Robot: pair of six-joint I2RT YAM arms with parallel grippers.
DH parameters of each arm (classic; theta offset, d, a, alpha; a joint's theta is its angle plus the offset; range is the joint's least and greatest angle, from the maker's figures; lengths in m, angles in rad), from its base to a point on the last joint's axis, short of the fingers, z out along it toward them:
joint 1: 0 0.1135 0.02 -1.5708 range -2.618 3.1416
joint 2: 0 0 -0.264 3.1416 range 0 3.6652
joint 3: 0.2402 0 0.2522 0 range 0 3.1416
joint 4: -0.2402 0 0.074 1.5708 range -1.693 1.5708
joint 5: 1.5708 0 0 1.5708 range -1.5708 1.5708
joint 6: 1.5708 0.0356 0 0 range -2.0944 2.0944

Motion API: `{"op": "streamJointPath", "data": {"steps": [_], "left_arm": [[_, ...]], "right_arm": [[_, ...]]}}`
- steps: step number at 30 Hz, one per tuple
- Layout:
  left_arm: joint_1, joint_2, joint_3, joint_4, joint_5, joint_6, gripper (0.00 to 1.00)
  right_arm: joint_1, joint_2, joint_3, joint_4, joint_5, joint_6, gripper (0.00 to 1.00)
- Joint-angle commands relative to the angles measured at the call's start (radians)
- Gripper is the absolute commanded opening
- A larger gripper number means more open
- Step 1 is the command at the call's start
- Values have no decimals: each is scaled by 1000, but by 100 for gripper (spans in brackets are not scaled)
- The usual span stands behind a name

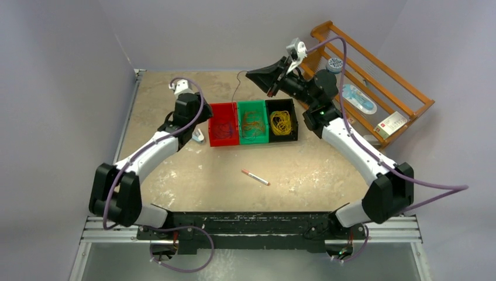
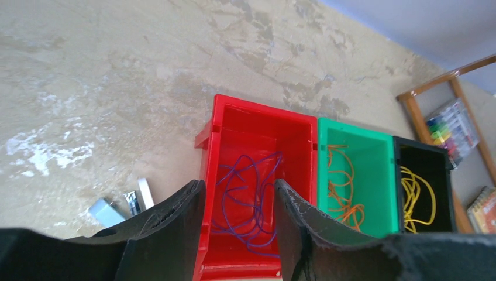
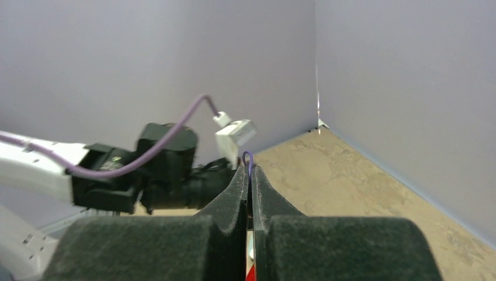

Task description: Untangle the cables

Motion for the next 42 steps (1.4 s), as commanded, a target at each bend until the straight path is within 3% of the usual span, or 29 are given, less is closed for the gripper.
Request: {"op": "streamJointPath", "data": {"steps": [1, 13, 29, 35, 42], "left_arm": [[6, -149, -52, 22, -75, -40, 46], [6, -399, -224, -30, -155, -75, 46], [7, -545, -307, -68, -190, -67, 46], [6, -573, -321, -72, -202, -67, 47], [6, -559, -313, -67, -188, -65, 48]], "right_arm": [[11, 71, 124, 83, 36, 50, 0], [73, 374, 482, 33, 11, 85, 0], [110, 758, 992, -131, -21, 99, 0], [110, 797, 944, -172, 2, 56, 0], [110, 659, 675, -125, 79, 1, 0]]}}
